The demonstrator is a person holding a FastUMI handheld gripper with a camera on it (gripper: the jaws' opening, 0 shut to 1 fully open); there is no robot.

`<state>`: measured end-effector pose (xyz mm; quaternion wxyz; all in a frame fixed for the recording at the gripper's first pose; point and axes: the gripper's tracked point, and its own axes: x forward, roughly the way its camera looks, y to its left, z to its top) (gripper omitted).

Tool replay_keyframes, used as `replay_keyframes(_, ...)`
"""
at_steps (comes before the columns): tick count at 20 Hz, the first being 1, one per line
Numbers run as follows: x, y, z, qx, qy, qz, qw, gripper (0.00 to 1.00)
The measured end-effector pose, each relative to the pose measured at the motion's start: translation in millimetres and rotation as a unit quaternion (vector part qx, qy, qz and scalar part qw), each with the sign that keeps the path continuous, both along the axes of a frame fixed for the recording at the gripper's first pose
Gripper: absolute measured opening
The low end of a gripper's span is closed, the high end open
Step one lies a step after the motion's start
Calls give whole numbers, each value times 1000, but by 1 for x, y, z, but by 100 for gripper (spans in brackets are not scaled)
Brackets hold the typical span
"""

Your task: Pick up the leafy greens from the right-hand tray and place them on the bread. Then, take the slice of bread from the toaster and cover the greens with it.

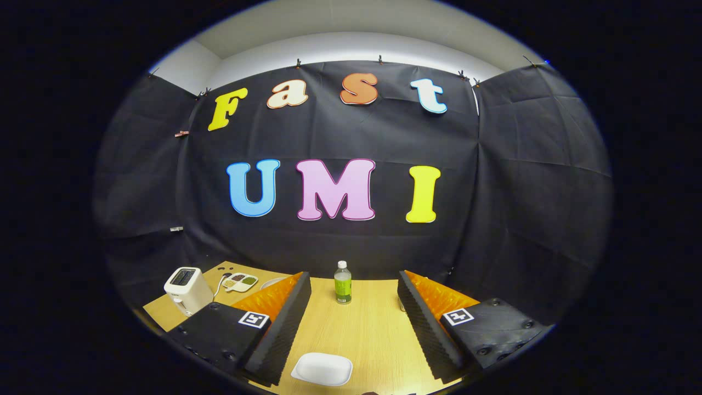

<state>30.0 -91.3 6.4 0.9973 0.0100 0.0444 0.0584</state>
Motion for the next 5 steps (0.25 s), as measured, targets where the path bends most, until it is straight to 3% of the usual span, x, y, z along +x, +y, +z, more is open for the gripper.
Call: replay_keyframes(5, 7, 16, -2, 0, 5, 31, 1000, 99)
